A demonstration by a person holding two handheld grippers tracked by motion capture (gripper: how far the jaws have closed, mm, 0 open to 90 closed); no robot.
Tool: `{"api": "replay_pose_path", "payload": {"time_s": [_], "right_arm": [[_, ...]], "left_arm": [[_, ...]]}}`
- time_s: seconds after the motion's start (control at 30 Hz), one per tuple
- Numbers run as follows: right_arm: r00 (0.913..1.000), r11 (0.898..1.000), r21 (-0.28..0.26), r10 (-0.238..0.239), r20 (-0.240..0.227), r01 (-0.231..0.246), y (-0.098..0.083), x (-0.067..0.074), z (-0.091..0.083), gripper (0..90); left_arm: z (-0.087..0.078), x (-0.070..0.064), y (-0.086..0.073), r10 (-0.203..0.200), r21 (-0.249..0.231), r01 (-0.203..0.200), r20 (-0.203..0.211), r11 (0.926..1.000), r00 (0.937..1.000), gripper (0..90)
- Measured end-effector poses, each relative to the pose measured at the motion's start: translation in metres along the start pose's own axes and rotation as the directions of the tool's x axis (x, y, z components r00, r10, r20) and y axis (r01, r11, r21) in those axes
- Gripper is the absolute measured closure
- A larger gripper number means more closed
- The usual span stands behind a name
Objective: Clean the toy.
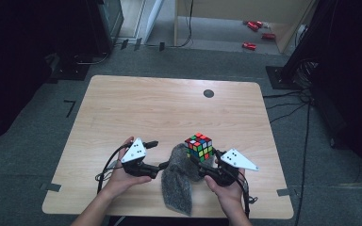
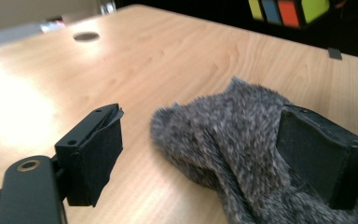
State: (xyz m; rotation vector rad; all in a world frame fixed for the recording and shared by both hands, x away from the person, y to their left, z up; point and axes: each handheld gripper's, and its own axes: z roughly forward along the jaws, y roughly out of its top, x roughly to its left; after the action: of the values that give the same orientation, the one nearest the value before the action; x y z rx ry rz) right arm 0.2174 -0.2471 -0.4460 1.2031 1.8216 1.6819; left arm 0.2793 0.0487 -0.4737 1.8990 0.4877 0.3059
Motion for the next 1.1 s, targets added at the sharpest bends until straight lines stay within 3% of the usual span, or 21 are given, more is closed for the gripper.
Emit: {"api": "replay_pose_path", "payload": {"time_s": [0.13,0.37,0.57,0.7,0.9,1.1], "right_arm": [[0.9998,1.000,0.008,0.005,-0.019,-0.005,0.000,0.006,0.003,34.2],[0.9978,0.999,0.043,0.009,-0.066,-0.006,-0.004,0.020,0.012,34.2],[0.9925,0.996,0.070,0.060,-0.107,-0.053,-0.005,0.026,0.015,34.1],[0.9876,0.992,0.089,0.101,-0.120,-0.091,-0.004,0.027,0.016,34.1],[0.9840,0.988,0.109,0.119,-0.133,-0.105,-0.005,0.028,0.017,34.1],[0.9807,0.985,0.131,0.134,-0.142,-0.116,-0.007,0.029,0.019,34.1]], "left_arm": [[0.003,-0.009,0.003,0.064,-0.019,-0.064,-0.003,0.9978,0.9979,13.8],[0.005,-0.020,0.008,0.124,-0.077,-0.124,0.001,0.9893,0.9922,12.2],[0.006,-0.026,0.008,0.179,-0.098,-0.182,-0.034,0.9785,0.9832,12.4],[0.009,-0.034,0.007,0.250,-0.103,-0.255,-0.064,0.9614,0.9662,14.3],[0.012,-0.039,0.006,0.299,-0.131,-0.308,-0.087,0.9423,0.9504,14.9],[0.015,-0.041,0.003,0.351,-0.179,-0.366,-0.112,0.9133,0.9299,17.3]]}}
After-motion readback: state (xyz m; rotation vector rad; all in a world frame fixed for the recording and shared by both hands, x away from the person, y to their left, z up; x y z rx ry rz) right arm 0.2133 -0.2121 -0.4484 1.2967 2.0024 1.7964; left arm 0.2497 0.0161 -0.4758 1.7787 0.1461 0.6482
